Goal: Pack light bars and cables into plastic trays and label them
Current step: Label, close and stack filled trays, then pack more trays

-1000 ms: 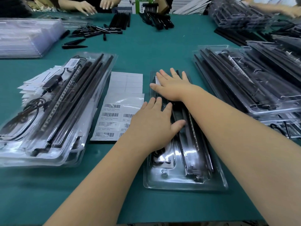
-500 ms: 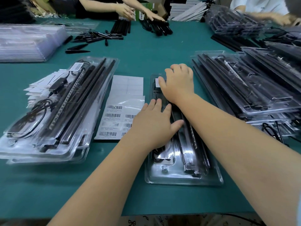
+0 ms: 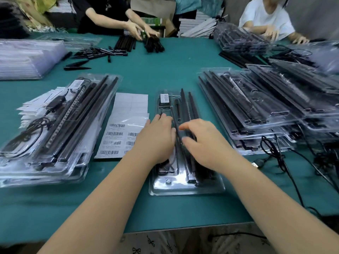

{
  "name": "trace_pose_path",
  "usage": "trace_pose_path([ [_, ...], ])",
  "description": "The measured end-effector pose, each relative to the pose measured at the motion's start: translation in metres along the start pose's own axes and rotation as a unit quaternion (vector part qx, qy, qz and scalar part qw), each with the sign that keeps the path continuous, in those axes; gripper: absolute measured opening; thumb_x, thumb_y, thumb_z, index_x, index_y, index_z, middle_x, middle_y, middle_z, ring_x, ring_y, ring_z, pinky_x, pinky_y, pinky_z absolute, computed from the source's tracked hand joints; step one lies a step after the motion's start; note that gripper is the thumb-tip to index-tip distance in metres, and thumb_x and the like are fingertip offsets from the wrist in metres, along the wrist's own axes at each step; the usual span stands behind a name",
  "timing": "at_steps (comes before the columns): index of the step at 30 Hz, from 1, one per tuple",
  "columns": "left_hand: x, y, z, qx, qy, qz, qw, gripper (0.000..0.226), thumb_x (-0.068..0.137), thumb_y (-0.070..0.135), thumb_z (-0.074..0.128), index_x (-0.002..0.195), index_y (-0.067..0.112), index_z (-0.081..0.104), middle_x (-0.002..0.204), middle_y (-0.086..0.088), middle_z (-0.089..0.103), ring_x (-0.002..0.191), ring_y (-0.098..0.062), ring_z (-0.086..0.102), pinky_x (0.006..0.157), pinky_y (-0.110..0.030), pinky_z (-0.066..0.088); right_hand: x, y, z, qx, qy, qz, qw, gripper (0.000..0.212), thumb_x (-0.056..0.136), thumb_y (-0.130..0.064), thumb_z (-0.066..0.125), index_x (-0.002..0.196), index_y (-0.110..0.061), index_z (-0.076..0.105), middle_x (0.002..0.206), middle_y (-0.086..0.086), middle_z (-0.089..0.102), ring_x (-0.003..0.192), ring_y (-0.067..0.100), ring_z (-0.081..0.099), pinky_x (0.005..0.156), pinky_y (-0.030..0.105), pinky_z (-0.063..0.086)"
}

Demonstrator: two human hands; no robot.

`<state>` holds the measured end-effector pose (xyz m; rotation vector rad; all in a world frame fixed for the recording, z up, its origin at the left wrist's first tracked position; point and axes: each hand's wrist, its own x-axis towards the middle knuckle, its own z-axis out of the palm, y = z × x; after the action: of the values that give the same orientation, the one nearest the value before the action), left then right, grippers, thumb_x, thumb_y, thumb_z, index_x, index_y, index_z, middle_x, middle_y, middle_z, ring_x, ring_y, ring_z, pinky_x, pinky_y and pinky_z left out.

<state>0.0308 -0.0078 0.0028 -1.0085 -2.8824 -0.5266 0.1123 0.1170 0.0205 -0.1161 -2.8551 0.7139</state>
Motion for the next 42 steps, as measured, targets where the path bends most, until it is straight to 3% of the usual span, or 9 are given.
trace_pose_path([
  [6,-0.001,0.001,0.001,0.003,0.055,0.007,0.998,0.031,0.098,0.023,0.037,0.116,0.008,0.057,0.118,-0.009,0.056,0.111,-0.023,0.047,0.091,-0.035,0.036,-0.028,0.015,0.009,0.003,-0.090,-0.015,0.996,0.080,0.076,-0.072,0.049,0.145,-0.040,0.024,0.155,-0.015,0.010,0.140,-0.001,-0.001,0.112,0.032,0.003],
  [11,-0.013,0.003,-0.009,0.053,0.085,-0.056,0.993,0.033,0.096,0.032,0.043,0.117,0.009,0.055,0.117,-0.010,0.056,0.107,-0.028,0.049,0.085,-0.039,0.042,-0.025,0.012,0.009,0.017,-0.099,0.012,0.995,0.092,0.061,-0.083,0.048,0.143,-0.046,0.027,0.155,-0.018,0.008,0.139,-0.001,-0.001,0.113,0.033,0.001],
  [15,-0.043,-0.005,-0.018,-0.091,0.034,-0.197,0.976,0.049,0.089,0.047,0.052,0.126,0.016,0.045,0.110,-0.005,0.057,0.096,-0.025,0.055,0.075,-0.034,0.039,-0.025,0.013,0.010,0.028,-0.099,0.015,0.995,0.091,0.061,-0.083,0.050,0.141,-0.047,0.030,0.154,-0.019,0.010,0.139,-0.001,0.001,0.114,0.035,0.003],
  [18,-0.068,-0.005,-0.028,-0.330,0.005,-0.251,0.910,0.050,0.088,0.038,0.056,0.134,0.024,0.042,0.100,0.010,0.060,0.092,-0.017,0.062,0.090,-0.040,0.049,-0.026,0.012,0.009,0.045,-0.102,0.019,0.994,0.092,0.060,-0.082,0.052,0.142,-0.045,0.030,0.153,-0.019,0.012,0.140,0.001,0.002,0.116,0.036,0.006],
  [21,-0.078,-0.005,-0.038,-0.531,0.002,-0.298,0.793,0.044,0.084,0.023,0.065,0.126,0.020,0.053,0.111,-0.002,0.061,0.096,-0.021,0.065,0.088,-0.041,0.054,-0.026,0.011,0.008,0.047,-0.105,0.022,0.993,0.091,0.062,-0.080,0.053,0.142,-0.045,0.029,0.153,-0.020,0.011,0.140,0.001,0.002,0.116,0.036,0.007],
  [26,-0.076,-0.011,-0.051,-0.639,-0.038,-0.333,0.692,0.014,0.084,0.015,0.065,0.096,0.012,0.062,0.113,-0.019,0.057,0.095,-0.030,0.061,0.071,-0.037,0.052,-0.026,0.010,0.006,0.050,-0.112,0.027,0.992,0.090,0.063,-0.076,0.057,0.142,-0.043,0.031,0.153,-0.018,0.012,0.140,0.001,0.003,0.117,0.037,0.009],
  [32,-0.064,-0.008,-0.046,-0.632,-0.072,-0.324,0.700,0.006,0.083,0.002,0.063,0.080,0.006,0.061,0.066,-0.006,0.065,0.067,-0.017,0.056,0.057,-0.025,0.053,-0.025,0.016,0.001,0.077,-0.114,0.032,0.990,0.097,0.053,-0.081,0.055,0.141,-0.044,0.034,0.150,-0.022,0.015,0.136,-0.004,0.005,0.116,0.035,0.010],
  [39,-0.047,-0.002,-0.040,-0.565,-0.101,-0.291,0.766,0.017,0.077,0.011,0.074,0.091,0.006,0.065,0.081,-0.004,0.066,0.068,-0.014,0.055,0.061,-0.025,0.049,-0.024,0.024,-0.003,0.136,-0.116,0.034,0.983,0.100,0.045,-0.082,0.055,0.138,-0.049,0.035,0.147,-0.026,0.017,0.133,-0.009,0.009,0.108,0.024,0.011],
  [42,-0.048,0.005,-0.033,-0.493,-0.071,-0.264,0.826,0.028,0.068,0.022,0.080,0.086,0.005,0.066,0.090,-0.008,0.072,0.084,-0.024,0.064,0.083,-0.042,0.053,-0.025,0.024,-0.003,0.143,-0.114,0.033,0.983,0.099,0.046,-0.081,0.056,0.138,-0.049,0.035,0.147,-0.027,0.016,0.131,-0.011,0.009,0.106,0.023,0.010],
])
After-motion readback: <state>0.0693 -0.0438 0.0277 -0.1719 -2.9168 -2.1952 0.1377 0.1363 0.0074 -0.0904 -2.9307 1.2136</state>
